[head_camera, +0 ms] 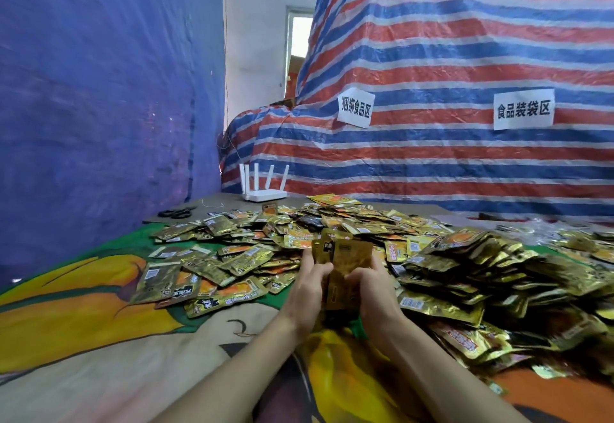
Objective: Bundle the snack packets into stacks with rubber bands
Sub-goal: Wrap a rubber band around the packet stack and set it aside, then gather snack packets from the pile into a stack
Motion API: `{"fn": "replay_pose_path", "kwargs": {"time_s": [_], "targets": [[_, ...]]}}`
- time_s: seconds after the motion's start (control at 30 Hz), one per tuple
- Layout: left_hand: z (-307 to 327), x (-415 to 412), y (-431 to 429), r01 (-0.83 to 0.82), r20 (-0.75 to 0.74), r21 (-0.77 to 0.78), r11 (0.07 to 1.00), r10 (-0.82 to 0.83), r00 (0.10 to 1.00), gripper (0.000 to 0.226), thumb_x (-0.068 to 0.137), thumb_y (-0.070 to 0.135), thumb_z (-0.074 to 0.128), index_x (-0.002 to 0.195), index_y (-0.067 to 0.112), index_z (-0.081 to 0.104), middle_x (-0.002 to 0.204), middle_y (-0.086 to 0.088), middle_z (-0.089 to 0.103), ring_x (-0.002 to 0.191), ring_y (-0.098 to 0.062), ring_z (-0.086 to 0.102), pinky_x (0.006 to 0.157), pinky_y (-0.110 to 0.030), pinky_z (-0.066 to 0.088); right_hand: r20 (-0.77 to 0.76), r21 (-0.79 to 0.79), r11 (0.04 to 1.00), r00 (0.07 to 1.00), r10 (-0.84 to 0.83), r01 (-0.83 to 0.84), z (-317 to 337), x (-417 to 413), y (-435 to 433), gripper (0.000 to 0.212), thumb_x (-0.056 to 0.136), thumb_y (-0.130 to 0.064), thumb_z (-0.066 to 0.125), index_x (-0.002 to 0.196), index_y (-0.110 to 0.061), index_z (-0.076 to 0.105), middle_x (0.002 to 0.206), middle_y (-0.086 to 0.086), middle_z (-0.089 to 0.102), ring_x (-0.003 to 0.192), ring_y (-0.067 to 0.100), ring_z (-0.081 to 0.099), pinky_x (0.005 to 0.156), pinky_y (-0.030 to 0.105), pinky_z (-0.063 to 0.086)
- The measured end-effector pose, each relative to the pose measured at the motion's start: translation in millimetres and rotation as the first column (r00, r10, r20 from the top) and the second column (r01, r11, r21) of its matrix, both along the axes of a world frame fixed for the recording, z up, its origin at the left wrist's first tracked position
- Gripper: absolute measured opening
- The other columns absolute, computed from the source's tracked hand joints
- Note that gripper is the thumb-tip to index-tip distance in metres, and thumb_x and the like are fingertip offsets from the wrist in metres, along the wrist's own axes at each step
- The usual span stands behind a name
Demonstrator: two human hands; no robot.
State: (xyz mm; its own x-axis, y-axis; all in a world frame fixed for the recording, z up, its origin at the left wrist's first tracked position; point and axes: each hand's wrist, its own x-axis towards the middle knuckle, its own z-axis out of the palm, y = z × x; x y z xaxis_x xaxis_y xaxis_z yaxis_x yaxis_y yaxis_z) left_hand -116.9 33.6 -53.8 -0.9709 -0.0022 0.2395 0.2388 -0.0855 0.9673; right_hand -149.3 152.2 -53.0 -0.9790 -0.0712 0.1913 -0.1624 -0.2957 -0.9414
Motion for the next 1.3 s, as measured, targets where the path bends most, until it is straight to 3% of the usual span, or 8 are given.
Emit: {"fn": "replay_pose_path", "kwargs": {"time_s": [0.17, 0.3, 0.47, 0.6, 0.77, 0.97, 1.13, 1.3], "targets": [[0, -1, -3, -0.069, -0.107, -0.209, 0.975, 0.047, 0.993, 0.085, 0.073, 0.039, 0.069, 0.149, 0.021, 0.036, 0.124, -0.003, 0.066, 0.116, -0.022, 0.063, 0.099, -0.045, 0.053, -0.055, -0.027, 0.997, 0.996, 0.076, -0.077, 2, 5, -2, 0.05, 0.067, 0.002, 0.048, 0.099, -0.027, 0.073, 0.101, 0.013, 0.075, 0.099, 0.035, 0.071, 0.079, 0.045, 0.061], [1, -7, -13, -0.14, -0.239, -0.228, 0.964, 0.084, 0.967, 0.047, 0.063, 0.022, 0.08, 0.107, 0.027, 0.065, 0.094, 0.004, 0.075, 0.089, -0.014, 0.072, 0.071, -0.025, 0.059, -0.03, -0.088, 0.992, 0.996, 0.089, -0.091, 6, 8, 1, 0.032, 0.087, -0.01, 0.043, 0.096, -0.017, 0.074, 0.1, 0.015, 0.073, 0.103, 0.036, 0.066, 0.079, 0.044, 0.056], [-1, -3, -2, -0.026, -0.209, -0.309, 0.951, -0.041, 0.977, 0.062, 0.06, 0.017, 0.079, 0.118, 0.016, 0.059, 0.103, -0.005, 0.072, 0.098, -0.019, 0.07, 0.085, -0.036, 0.058, -0.034, -0.013, 0.995, 0.995, 0.097, -0.097, 14, 20, -2, 0.043, 0.094, -0.055, 0.051, 0.101, -0.022, 0.078, 0.101, 0.011, 0.076, 0.096, 0.024, 0.074, 0.072, 0.033, 0.059], [-6, -3, 5, -0.028, -0.207, -0.247, 0.969, -0.025, 0.978, 0.049, 0.06, 0.011, 0.069, 0.107, 0.022, 0.057, 0.087, 0.006, 0.067, 0.082, -0.007, 0.067, 0.07, -0.026, 0.055, -0.031, 0.024, 0.998, 0.998, 0.053, -0.052, 14, 19, -4, 0.035, 0.095, -0.044, 0.057, 0.103, -0.015, 0.075, 0.11, 0.018, 0.071, 0.109, 0.033, 0.068, 0.086, 0.042, 0.055], [-10, -3, 5, -0.06, -0.23, -0.316, 0.947, -0.016, 0.973, 0.044, 0.073, -0.008, 0.072, 0.103, 0.023, 0.061, 0.083, 0.013, 0.069, 0.078, 0.004, 0.066, 0.064, -0.012, 0.048, 0.049, 0.134, 0.985, 0.994, 0.098, -0.104, 14, 18, -2, 0.033, 0.088, -0.046, 0.058, 0.093, -0.021, 0.079, 0.094, 0.005, 0.076, 0.088, 0.017, 0.071, 0.069, 0.03, 0.051], [-5, 5, 5, -0.026, -0.269, -0.356, 0.934, -0.076, 0.96, 0.057, 0.066, 0.003, 0.063, 0.121, 0.015, 0.057, 0.109, -0.009, 0.066, 0.101, -0.013, 0.064, 0.084, -0.031, 0.054, -0.153, 0.257, 0.958, 0.984, -0.091, 0.128, 30, 28, 7, 0.02, 0.097, -0.028, 0.058, 0.111, -0.019, 0.07, 0.106, 0.0, 0.068, 0.105, 0.017, 0.063, 0.083, 0.028, 0.051], [-11, 3, 4, 0.017, -0.167, -0.382, 0.924, -0.087, 0.982, 0.036, 0.062, 0.006, 0.064, 0.096, 0.018, 0.062, 0.081, 0.003, 0.073, 0.083, -0.012, 0.069, 0.074, -0.025, 0.056, -0.4, 0.551, 0.751, 0.905, -0.146, 0.365, 42, 48, 49, 0.009, 0.095, -0.031, 0.063, 0.094, -0.025, 0.069, 0.092, -0.013, 0.067, 0.083, -0.003, 0.062, 0.063, 0.014, 0.044], [-11, 9, 10, -0.003, -0.213, -0.34, 0.94, -0.074, 0.974, 0.023, 0.076, 0.005, 0.073, 0.095, 0.01, 0.061, 0.086, -0.008, 0.069, 0.085, -0.026, 0.065, 0.078, -0.037, 0.051, -0.573, 0.645, 0.47, 0.788, -0.223, 0.602, 65, 80, 132, 0.037, 0.096, -0.038, 0.06, 0.069, -0.015, 0.069, 0.065, -0.001, 0.066, 0.061, 0.019, 0.062, 0.06, 0.038, 0.051]]}}
